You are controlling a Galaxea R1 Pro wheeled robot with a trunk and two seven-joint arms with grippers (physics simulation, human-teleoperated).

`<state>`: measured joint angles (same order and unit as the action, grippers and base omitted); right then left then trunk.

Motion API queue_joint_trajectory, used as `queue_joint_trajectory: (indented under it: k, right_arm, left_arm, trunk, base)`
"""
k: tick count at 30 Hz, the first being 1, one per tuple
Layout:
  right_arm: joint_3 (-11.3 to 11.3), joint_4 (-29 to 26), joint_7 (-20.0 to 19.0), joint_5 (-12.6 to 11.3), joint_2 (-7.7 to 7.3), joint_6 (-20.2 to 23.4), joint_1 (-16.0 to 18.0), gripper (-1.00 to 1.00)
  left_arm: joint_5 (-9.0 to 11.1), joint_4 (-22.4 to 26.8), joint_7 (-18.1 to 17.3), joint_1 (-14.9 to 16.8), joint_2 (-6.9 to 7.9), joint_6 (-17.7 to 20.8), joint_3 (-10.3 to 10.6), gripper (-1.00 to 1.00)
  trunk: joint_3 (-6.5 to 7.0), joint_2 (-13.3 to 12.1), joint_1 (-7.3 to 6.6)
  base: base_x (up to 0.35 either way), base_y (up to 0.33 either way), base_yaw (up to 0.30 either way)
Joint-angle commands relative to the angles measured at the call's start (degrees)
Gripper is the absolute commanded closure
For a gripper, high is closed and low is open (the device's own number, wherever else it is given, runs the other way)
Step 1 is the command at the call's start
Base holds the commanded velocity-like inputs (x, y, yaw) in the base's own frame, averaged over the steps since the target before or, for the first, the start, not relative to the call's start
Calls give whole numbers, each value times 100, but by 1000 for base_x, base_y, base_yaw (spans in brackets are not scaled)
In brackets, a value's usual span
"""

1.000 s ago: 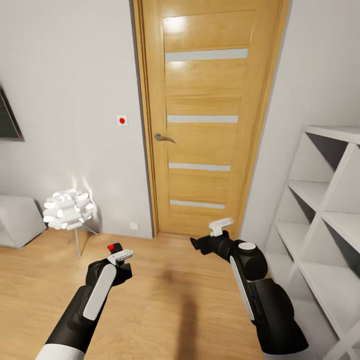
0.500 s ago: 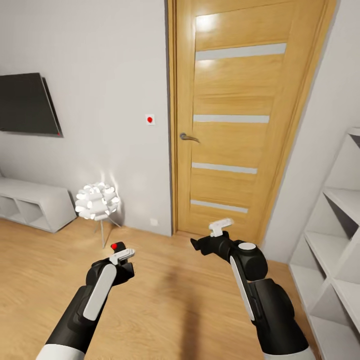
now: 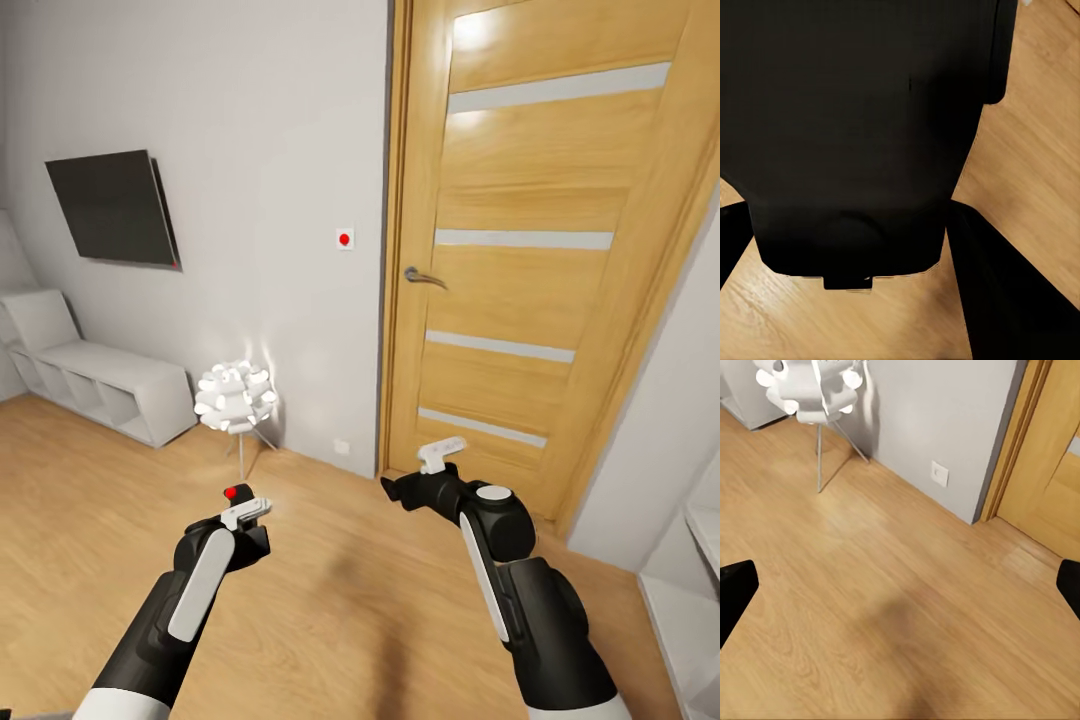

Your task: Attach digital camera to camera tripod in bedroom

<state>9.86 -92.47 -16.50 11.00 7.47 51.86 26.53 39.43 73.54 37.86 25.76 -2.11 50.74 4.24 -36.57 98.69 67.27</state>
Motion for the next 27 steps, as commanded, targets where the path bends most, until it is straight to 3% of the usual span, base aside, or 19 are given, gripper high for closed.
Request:
queue_joint_trajectory:
  k: [1,15,27]
  right_arm:
    - [0,-8,-47,60,0,21,1,-100]
    - [6,-8,-46,60,-3,11,-11,-100]
    - [6,-8,-47,60,-1,15,-97,-100]
  left_arm:
    - [42,4,46,4,-1,16,5,100]
    - [43,29,45,-41,5,48,-12,100]
    - [91,138,71,-118,2,205,-70,100]
  trunk:
    - [-6,3,2]
    - [-7,3,2]
    - [-7,3,2]
  base:
    - [260,-178,295]
    - [279,-123,295]
    - [60,-16,295]
